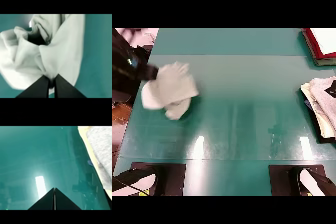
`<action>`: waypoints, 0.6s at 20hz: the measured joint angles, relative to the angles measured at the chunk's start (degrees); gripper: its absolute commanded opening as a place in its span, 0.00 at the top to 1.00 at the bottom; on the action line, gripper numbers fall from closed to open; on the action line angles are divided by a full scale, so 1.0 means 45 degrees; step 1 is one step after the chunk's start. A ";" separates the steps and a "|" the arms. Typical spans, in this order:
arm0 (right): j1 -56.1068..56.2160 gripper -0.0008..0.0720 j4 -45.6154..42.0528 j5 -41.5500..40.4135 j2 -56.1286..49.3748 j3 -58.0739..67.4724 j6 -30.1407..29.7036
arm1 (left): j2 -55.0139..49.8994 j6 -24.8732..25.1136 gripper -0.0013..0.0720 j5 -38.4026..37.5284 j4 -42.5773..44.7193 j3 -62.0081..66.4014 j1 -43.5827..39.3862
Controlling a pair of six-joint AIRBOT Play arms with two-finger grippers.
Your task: Fold the shirts.
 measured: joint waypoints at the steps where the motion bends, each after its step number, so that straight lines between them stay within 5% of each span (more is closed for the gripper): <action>1: 0.0000 0.96 0.0301 -0.0087 0.0000 0.0000 0.0005 | 0.0015 0.0272 0.95 0.0287 -0.1379 0.0733 -0.0262; 9: 0.0005 0.96 0.2302 -0.0801 0.0029 0.0015 0.0015 | -0.2545 0.1817 0.92 0.1355 -0.4138 0.2463 -0.3492; 10: 0.0005 0.96 0.2385 -0.0850 0.0073 0.0015 0.0015 | -0.3118 0.1904 0.43 0.1491 -0.4167 0.2497 -0.3594; 11: 0.0005 0.96 0.2448 -0.0860 0.0141 0.0015 0.0015 | -0.3701 0.1928 0.06 0.1700 -0.4269 0.2531 -0.3638; 12: 0.0005 0.96 0.2482 -0.0923 0.0219 0.0015 0.0015 | -0.4167 0.1928 0.11 0.1787 -0.4294 0.2555 -0.3633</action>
